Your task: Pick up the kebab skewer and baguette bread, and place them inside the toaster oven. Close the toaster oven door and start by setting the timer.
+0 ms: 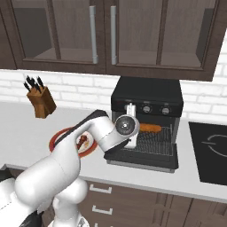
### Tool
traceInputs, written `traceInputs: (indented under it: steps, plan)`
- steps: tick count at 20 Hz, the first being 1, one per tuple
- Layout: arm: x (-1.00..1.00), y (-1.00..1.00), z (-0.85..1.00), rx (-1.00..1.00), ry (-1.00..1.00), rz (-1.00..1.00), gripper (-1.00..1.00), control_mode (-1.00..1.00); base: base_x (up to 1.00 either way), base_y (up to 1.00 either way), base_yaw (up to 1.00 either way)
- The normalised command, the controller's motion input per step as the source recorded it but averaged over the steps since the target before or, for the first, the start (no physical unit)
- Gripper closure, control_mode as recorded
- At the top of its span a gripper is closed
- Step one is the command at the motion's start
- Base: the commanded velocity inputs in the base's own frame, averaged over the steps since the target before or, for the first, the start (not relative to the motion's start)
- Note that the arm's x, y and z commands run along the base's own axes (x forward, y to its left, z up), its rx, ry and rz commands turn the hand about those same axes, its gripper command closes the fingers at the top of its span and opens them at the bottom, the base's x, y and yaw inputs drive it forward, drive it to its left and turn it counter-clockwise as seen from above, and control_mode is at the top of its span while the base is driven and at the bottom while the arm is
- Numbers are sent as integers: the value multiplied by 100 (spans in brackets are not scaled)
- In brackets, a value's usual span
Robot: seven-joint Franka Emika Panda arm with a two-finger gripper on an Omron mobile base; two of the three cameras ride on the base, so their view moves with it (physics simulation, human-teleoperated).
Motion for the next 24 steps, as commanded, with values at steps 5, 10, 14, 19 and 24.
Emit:
traceInputs:
  steps: [5, 10, 14, 19, 24]
  plan:
    - [12, 0, -17, 0, 0, 1, 100, -100, 0, 0, 0]
    - [23, 0, -17, 0, 1, 0, 100, -100, 0, 0, 0]
    - [27, 0, -5, 0, 0, 0, 100, -100, 0, 0, 0]
    - [26, 0, -6, 0, 0, 0, 100, -100, 0, 0, 0]
    - [18, -6, -17, 1, 0, 0, 100, -100, 0, 0, 0]
